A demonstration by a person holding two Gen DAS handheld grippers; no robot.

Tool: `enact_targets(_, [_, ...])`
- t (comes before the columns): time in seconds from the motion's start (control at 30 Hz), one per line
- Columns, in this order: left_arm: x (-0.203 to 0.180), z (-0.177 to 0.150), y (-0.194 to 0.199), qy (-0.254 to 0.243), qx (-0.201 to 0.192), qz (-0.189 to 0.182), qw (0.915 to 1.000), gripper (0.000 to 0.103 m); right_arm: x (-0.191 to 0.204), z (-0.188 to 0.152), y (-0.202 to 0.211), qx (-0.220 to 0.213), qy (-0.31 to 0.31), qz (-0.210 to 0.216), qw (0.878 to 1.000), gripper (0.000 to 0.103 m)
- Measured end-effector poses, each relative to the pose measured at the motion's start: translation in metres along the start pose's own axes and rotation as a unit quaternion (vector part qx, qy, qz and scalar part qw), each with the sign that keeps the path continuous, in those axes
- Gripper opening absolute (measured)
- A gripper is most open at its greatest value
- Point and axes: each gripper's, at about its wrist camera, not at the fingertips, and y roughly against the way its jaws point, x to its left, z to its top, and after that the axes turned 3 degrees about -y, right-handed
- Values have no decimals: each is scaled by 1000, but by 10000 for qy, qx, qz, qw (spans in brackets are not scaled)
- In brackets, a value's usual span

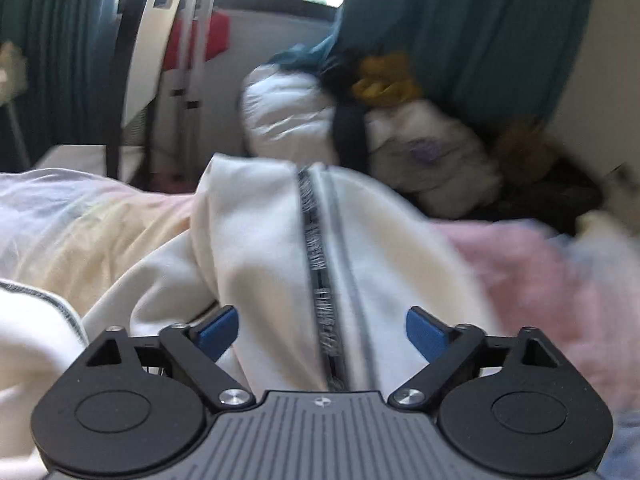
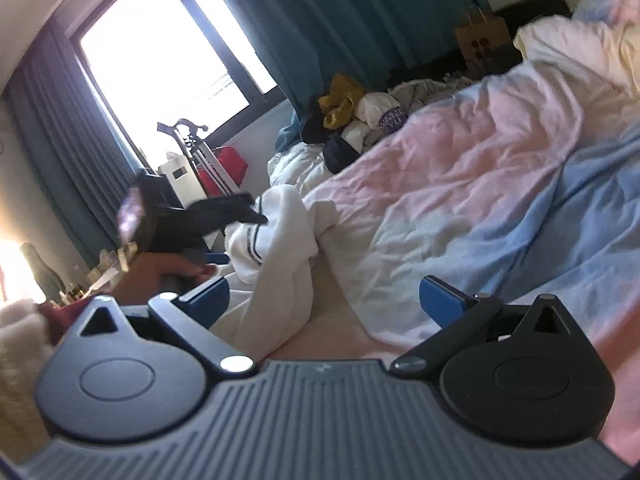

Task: Fold clothes

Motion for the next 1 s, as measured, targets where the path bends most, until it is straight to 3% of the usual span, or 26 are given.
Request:
enact_targets(0.07, [-4, 1, -12, 112, -28, -1, 9999, 74, -7, -2, -6, 54, -107, -14, 9999, 103])
enact_targets(0.13, [-12, 2, -13, 12, -156, 117, 9998, 53, -12, -3, -12, 91, -198, -35, 9998, 103])
enact_targets(0.17, [-19, 3, -11, -188, -208, 172, 9995, 37, -14, -3, -14, 98, -239, -46, 9997, 103])
enact_targets(0.23, [-26, 6, 5, -478, -381, 100, 9981, 21, -18, -4, -17, 111, -323, -69, 9994, 103])
enact_targets(0.3, [-38, 11, 29, -645, -600, -63, 9961, 16, -19, -3, -16, 61, -382, -89, 9992, 103])
enact_targets(0.37, [-63, 13, 64, -1156, -988, -252, 9880, 16, -19, -1, -10, -75, -389, -148, 9991, 103])
enact_targets(0.47, [-115, 5, 114, -2106, -1389, -909, 9634, 16, -22, 7, 2, -320, -345, -500, 9976, 103])
enact_targets(0.57, [-159, -21, 145, -2638, -1060, -1678, 9439, 16, -36, 20, 20, -734, -520, -916, 9917, 103])
enact_targets(0.67, [-184, -63, 152, -3025, -662, -2091, 9276, 23, -61, 32, 35, -1020, -1013, -1055, 9840, 103])
enact_targets(0.77, [-183, -98, 143, -2926, -292, -2326, 9271, 43, -85, 36, 40, -998, -1533, -959, 9784, 103])
enact_targets(0.8, [-178, -105, 140, -2840, -191, -2366, 9290, 45, -92, 37, 41, -965, -1710, -901, 9764, 103])
enact_targets(0.83, [-171, -113, 140, -2724, -109, -2363, 9326, 46, -97, 37, 41, -949, -1866, -834, 9743, 103])
enact_targets(1.0, [-108, -139, 173, -2015, 76, -2216, 9541, 71, -104, 35, 34, -790, -2281, -449, 9694, 103])
